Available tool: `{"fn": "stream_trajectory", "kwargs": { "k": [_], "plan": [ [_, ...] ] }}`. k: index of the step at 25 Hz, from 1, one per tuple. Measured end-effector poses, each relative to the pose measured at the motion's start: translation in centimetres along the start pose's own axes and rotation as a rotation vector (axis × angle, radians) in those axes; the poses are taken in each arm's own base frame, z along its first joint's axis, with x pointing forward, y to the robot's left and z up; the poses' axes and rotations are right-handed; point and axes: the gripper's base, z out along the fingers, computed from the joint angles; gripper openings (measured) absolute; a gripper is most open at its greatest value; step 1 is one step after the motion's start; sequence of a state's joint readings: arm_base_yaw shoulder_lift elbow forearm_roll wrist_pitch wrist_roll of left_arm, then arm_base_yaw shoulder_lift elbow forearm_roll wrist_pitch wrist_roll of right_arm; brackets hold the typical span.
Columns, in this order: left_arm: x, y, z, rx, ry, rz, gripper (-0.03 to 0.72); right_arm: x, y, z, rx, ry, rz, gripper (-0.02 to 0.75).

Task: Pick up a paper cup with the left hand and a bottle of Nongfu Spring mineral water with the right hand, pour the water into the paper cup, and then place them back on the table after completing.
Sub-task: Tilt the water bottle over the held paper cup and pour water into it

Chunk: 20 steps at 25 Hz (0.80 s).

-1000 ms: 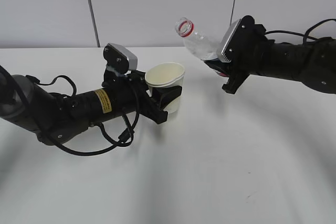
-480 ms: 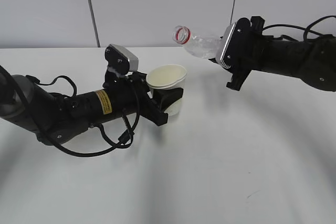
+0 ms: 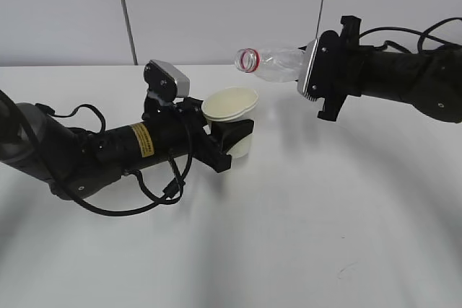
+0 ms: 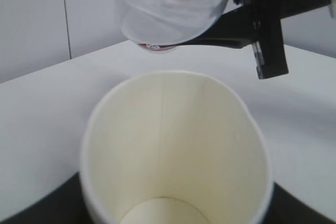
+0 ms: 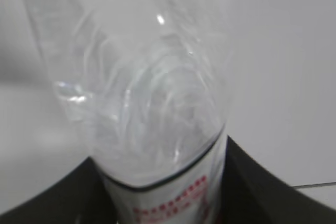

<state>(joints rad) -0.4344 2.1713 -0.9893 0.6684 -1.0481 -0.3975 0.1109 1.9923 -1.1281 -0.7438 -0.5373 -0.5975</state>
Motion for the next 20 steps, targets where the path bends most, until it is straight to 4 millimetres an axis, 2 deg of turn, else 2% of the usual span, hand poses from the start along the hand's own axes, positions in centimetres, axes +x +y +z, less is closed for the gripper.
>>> {"fn": "stream_trajectory", "kwargs": {
  "k": [10, 20],
  "plan": [
    [-0.18, -0.18, 0.0, 0.02, -0.02, -0.01, 0.382, 0.16, -0.22, 0.0, 0.022, 0.02, -0.146, 0.343],
    [-0.19, -0.19, 0.0, 0.021, -0.02, -0.01, 0.382, 0.28, -0.42, 0.0, 0.037, 0.036, -0.203, 0.342]
  ]
}}
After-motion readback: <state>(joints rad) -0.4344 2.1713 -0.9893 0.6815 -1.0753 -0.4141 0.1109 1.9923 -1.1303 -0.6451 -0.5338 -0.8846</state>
